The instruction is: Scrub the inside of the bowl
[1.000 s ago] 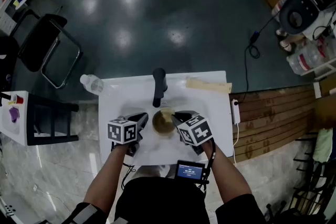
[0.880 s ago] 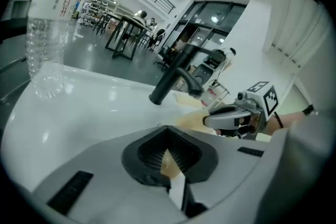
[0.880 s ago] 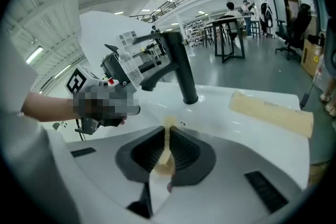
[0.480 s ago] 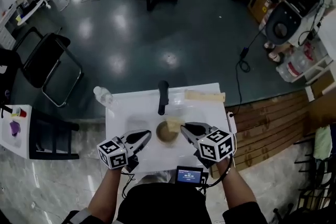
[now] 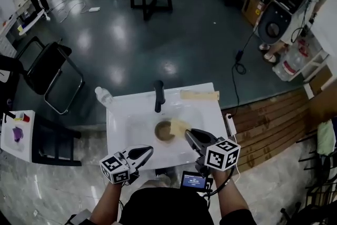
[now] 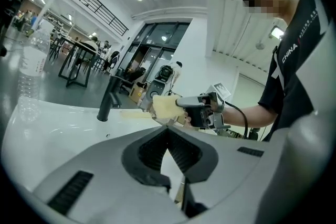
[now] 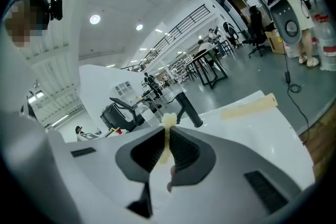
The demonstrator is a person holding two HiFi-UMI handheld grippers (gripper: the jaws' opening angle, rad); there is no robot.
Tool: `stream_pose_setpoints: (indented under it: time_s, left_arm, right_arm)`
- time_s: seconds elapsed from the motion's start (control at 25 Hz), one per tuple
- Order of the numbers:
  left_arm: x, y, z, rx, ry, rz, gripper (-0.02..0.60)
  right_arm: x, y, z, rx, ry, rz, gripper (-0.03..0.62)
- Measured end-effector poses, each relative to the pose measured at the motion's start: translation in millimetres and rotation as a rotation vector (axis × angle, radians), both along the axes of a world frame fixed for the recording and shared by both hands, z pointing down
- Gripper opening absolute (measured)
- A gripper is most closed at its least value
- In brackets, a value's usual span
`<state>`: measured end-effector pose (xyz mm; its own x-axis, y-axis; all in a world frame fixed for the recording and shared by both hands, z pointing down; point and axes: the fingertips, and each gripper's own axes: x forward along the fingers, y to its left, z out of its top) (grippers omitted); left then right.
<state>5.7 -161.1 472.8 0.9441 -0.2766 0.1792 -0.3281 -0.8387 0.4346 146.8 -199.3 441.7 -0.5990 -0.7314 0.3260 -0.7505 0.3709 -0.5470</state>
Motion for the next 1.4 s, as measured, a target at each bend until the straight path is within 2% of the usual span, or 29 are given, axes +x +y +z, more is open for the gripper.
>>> stream_pose_setpoints:
  time_s: [0.24, 0.68, 1.0, 1.4]
  left_arm:
    - [16, 44, -6, 0.019, -0.04, -0.019, 0.003]
    - [58, 152, -11, 0.039, -0.036, -0.068, 0.003]
    - [52, 205, -13, 0.047, -0.039, -0.113, 0.003]
    - [39, 246, -15, 0.041, -0.026, -0.152, 0.003]
  right_arm:
    - [16, 45, -8, 0.018, -0.02, -0.019, 0.037]
    - [43, 149, 2, 0.034, -0.007, -0.061, 0.037]
    - [37, 198, 3, 0.051, -0.024, -0.066, 0.037]
    - [22, 234, -1, 0.06, -0.028, -0.085, 0.037]
